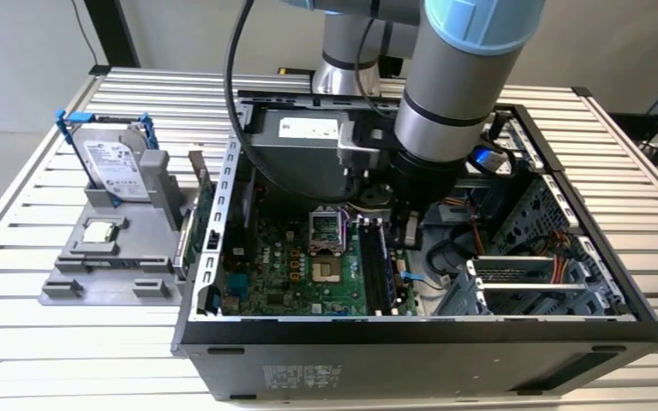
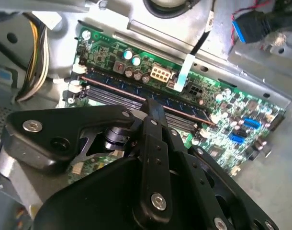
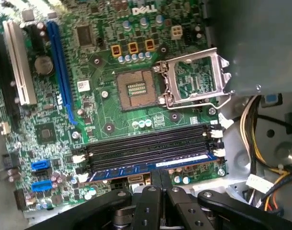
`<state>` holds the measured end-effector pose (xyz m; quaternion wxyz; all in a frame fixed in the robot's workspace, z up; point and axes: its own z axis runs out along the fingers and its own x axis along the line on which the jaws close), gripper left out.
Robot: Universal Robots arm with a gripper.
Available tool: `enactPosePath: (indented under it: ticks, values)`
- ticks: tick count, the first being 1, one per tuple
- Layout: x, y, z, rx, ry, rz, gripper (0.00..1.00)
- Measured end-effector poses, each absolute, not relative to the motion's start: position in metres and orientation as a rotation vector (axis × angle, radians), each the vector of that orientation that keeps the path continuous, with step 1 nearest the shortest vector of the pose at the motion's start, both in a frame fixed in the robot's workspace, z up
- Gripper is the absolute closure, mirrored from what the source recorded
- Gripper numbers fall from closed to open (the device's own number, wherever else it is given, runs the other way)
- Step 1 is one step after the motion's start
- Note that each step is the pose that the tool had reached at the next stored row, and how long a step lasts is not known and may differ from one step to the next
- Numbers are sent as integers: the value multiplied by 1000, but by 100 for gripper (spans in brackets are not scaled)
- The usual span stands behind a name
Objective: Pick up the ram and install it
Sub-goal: 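Press down the ram until it locks into place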
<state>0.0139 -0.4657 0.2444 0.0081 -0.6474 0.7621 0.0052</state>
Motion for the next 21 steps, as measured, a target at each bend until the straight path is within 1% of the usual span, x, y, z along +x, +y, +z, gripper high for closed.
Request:
enactPosePath:
  ticks: [7, 13, 21]
  values:
    - [14, -466, 242, -2162, 2259, 18, 100]
    - [14, -467, 241, -2175, 2246, 17, 100]
    - [14, -471, 229, -2167, 2255, 17, 100]
